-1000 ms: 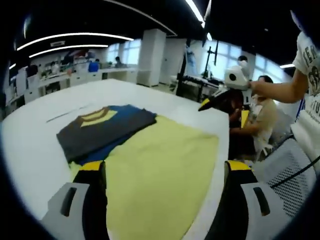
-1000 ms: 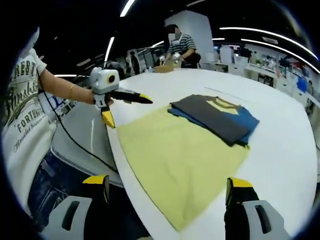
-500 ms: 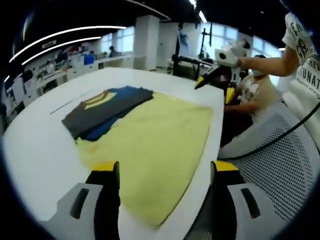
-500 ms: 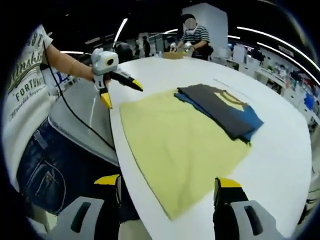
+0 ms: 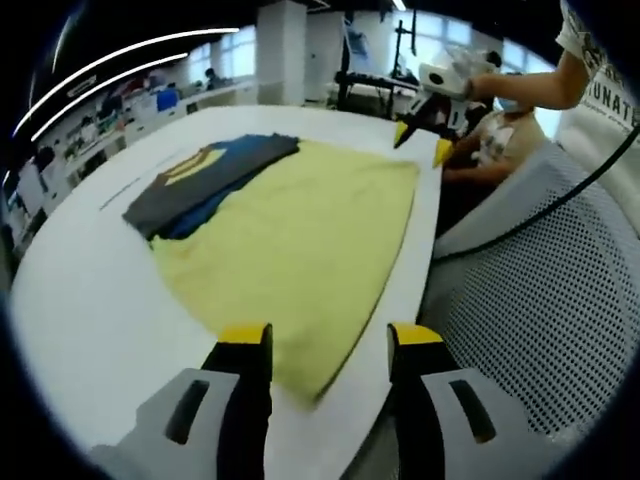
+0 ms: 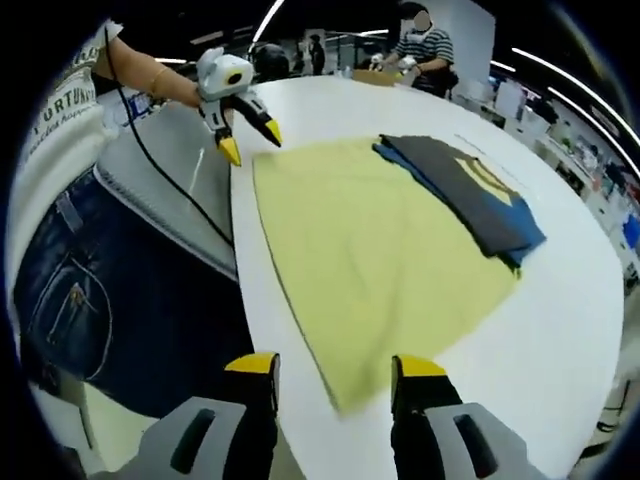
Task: Fold the garment on the visible template until the final outline fits inside the template.
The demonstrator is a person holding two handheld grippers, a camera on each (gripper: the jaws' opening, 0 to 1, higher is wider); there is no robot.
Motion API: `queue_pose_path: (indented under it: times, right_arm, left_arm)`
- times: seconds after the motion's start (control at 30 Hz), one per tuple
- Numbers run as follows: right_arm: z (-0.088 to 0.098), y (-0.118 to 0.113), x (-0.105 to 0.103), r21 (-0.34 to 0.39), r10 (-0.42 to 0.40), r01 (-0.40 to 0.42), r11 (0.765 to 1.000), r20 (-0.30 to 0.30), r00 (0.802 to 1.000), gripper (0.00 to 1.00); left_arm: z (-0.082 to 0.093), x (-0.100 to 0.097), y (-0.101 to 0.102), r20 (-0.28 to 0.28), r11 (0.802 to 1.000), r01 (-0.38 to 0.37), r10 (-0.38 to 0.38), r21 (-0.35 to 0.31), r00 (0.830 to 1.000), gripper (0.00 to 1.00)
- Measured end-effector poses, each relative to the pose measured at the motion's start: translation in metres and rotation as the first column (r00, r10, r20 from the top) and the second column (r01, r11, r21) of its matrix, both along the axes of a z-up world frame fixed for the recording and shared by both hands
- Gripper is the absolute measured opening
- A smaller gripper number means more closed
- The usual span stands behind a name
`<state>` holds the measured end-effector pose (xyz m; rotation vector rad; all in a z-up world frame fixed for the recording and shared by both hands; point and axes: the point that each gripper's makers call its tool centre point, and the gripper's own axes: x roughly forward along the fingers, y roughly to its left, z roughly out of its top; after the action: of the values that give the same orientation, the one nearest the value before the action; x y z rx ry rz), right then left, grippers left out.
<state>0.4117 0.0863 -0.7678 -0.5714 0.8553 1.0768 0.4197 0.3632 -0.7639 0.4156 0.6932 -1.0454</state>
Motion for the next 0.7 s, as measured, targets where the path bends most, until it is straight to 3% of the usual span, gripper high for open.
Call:
queue_pose_path:
  times: [0.47, 0.7]
  right_arm:
    - [-0.016, -0.002, 0.003, -0.066, 0.041, -0.039, 0.997, 0.016, 0.999, 0.28]
    - [-0.020, -0.002, 0.005, -0.091, 0.059, -0.058, 0.994, 0.011, 0.998, 0.26]
  left_arm:
    - [-0.019, 0.002, 0.019, 0.014, 0.994, -0.003, 0.001, 0.111, 1.000, 0.30]
    - [-0.022, 0.005, 0.023, 0.013, 0.994, -0.012, 0.011, 0.111, 1.000, 0.27]
